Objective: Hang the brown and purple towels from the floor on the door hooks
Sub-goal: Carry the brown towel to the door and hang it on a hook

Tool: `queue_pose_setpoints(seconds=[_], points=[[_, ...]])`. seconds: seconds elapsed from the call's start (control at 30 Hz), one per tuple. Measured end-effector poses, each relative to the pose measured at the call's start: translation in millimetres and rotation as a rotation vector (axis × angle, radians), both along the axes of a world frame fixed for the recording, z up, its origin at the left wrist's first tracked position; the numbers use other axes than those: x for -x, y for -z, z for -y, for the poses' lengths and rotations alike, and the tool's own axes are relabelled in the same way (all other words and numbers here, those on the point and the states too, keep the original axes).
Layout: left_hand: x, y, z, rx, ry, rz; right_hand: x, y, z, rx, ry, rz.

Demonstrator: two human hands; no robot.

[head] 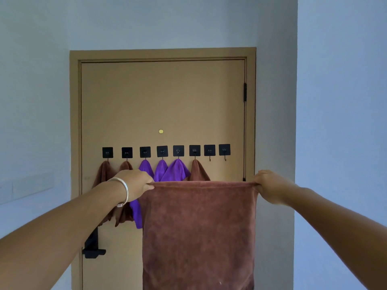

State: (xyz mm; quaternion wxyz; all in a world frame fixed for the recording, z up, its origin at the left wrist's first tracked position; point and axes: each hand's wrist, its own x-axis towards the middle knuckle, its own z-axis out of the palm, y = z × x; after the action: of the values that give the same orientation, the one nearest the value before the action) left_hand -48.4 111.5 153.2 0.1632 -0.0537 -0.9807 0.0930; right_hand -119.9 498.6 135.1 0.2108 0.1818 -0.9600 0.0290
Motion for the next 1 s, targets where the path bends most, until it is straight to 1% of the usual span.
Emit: queue_pose_setpoints(seconds=[0.33,0.47,0.53,0.63,0.7,0.77,0.83,0.9,0.93,1.0], points=[[118.5,18.4,21.8,-0.021,0.049,0.008,108.8,12.6,17.8,0.079,-0.025,-0.032],[171.9,18.6,37.0,-0.111,0.174,-0.03,147.0,13.7,32.0,0.086,0.011,-0.055],[201.1,12.8,43.6,-0.126,0.249,-0.068,165.0,8.3,37.2,0.104,0.036,-0.069],[241.8,7.3,47.9,-0.106,0.358,-0.16,188.6,-2.3,44.5,0.204,0.05,-0.127],[266.4,7.4,46.2,-0.11,0.435,-0.235,204.7,-5.4,48.3,0.318,0.067,-0.173],[290.0,9.5,42.7,-0.121,0.485,-0.265,219.2,-6.5,52.1,0.426,0.073,-0.224],[310.9,12.5,36.0,-0.062,0.508,-0.281,230.8,-5.2,56.7,0.481,0.067,-0.251],[325.8,13.4,25.8,-0.015,0.564,-0.321,242.0,-3.7,60.3,0.437,0.059,-0.252],[331.2,13.5,20.5,-0.009,0.607,-0.324,247.0,-3.6,61.3,0.356,0.061,-0.25],[343.8,16.3,9.7,-0.03,0.656,-0.315,254.0,-5.4,62.6,0.072,0.047,-0.274]])
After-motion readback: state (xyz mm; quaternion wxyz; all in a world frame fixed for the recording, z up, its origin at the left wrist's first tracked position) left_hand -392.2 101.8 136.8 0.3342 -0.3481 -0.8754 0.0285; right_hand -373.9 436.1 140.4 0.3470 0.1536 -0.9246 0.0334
